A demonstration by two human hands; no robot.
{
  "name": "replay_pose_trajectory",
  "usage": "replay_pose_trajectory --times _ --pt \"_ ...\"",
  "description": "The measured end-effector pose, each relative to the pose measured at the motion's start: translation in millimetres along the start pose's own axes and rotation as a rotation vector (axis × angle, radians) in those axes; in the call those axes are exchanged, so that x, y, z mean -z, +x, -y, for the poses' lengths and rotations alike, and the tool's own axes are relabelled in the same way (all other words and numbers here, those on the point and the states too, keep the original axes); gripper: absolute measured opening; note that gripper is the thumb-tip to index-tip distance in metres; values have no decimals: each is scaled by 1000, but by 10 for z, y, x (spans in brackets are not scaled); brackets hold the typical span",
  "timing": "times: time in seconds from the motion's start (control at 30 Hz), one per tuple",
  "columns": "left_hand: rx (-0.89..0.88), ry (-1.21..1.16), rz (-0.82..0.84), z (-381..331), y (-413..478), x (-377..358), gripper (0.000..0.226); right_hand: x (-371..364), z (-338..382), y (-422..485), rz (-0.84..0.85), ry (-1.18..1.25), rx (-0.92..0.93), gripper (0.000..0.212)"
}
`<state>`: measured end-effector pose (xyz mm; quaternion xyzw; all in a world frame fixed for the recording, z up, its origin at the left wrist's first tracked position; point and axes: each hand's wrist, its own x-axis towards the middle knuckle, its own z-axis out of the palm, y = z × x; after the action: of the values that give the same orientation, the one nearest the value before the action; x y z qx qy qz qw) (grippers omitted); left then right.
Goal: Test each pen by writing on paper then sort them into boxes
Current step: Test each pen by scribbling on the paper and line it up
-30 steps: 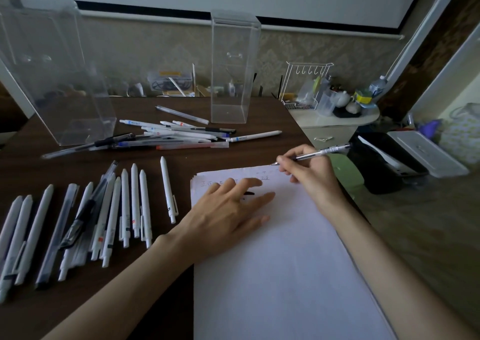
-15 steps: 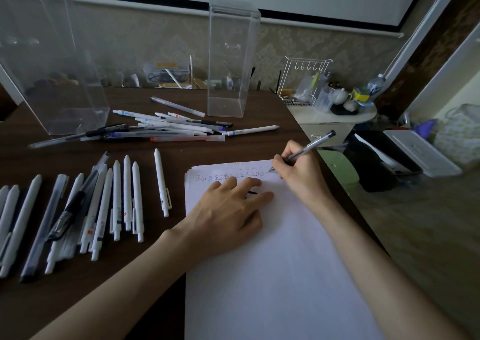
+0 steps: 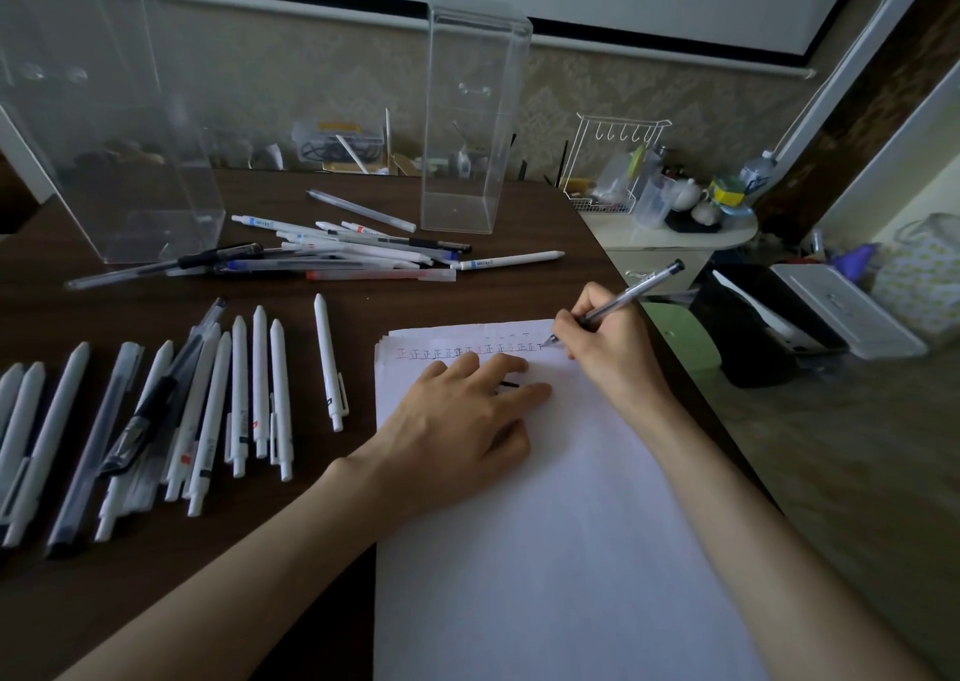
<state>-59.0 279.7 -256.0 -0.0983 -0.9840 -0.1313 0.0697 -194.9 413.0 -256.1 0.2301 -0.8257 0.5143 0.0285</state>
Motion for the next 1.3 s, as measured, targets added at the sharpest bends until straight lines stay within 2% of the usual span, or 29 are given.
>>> replay_pose_trajectory --times 0.1,0.4,0.57,0.67,0.77,0.87,0.97,1.07,1.2,1.3 --pt "-4 0 -10 0 -1 -4 51 4 12 -15 11 41 -8 26" --pt "-15 0 -16 4 2 -18 53 3 18 -19 42 42 3 33" --pt "-44 -10 -13 14 -7 -4 56 4 14 -2 -6 12 16 36" --pt "-26 -204 -84 29 -16 -14 44 26 30 -20 -7 175 7 32" --pt "151 -455 -111 52 10 -4 38 64 78 -35 -11 342 2 19" --pt "263 -542 -151 85 29 23 38 70 152 -57 48 513 -18 9" --pt "313 -552 -249 120 21 46 26 42 232 -120 145 689 -52 22" --pt "297 -544 -323 135 9 31 19 -5 274 -197 213 690 -42 19" --pt "273 -530 -343 134 8 39 14 -10 276 -225 240 678 -48 20" --pt "195 -500 -371 114 -5 60 12 -10 293 -249 308 618 -54 22"
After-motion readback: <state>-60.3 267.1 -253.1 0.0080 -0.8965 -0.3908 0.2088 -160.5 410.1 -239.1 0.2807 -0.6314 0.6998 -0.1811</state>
